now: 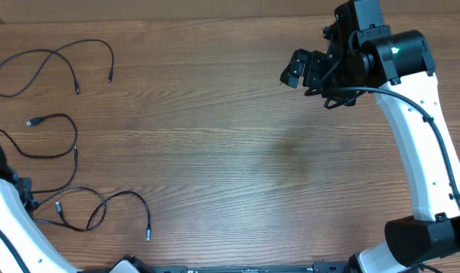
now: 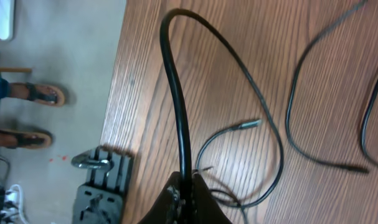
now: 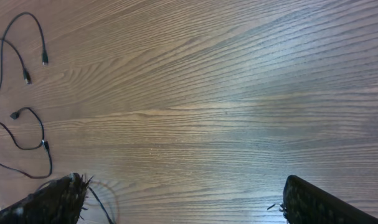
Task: Untangle cables
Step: 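Lower the cable at the lower left with the left gripper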
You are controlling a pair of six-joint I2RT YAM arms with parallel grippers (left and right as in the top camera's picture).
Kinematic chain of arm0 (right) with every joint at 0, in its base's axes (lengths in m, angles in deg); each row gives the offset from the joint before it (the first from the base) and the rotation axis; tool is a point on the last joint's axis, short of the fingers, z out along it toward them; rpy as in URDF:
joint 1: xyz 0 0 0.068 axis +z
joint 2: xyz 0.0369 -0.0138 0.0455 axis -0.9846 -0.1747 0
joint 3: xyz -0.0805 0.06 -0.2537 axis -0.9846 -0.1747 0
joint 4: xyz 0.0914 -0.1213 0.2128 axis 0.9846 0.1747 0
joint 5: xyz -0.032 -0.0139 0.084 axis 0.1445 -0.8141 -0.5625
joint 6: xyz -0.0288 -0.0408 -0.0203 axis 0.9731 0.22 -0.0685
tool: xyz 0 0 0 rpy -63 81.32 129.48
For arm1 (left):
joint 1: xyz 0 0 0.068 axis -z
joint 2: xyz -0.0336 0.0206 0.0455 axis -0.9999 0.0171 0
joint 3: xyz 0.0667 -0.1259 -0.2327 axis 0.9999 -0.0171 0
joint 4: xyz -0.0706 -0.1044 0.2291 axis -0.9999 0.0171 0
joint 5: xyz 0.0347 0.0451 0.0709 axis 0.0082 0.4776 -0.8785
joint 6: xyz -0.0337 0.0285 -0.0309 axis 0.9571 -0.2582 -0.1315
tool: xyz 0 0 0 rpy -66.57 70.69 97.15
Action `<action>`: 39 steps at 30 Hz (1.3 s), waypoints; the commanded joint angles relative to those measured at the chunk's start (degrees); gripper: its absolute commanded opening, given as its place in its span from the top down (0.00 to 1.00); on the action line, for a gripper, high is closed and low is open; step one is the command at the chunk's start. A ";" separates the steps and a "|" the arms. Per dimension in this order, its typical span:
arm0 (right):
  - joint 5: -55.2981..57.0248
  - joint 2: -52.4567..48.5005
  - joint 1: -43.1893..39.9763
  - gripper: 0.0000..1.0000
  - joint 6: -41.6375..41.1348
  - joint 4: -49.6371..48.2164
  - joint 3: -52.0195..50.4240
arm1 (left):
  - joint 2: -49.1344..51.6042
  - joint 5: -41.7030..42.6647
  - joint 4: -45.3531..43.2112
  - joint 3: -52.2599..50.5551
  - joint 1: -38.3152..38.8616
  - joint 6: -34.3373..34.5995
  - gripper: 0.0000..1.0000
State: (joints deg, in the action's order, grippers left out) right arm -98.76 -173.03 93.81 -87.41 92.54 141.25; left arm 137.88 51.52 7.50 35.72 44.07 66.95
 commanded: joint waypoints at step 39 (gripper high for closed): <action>0.22 0.96 -0.24 0.00 -0.02 -0.26 0.59 | 21.44 -19.19 -30.25 -0.83 -4.26 -13.14 0.80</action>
State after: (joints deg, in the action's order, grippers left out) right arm -98.76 -173.03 93.78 -87.39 92.54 141.25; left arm 156.99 33.84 -22.01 35.11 40.01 56.93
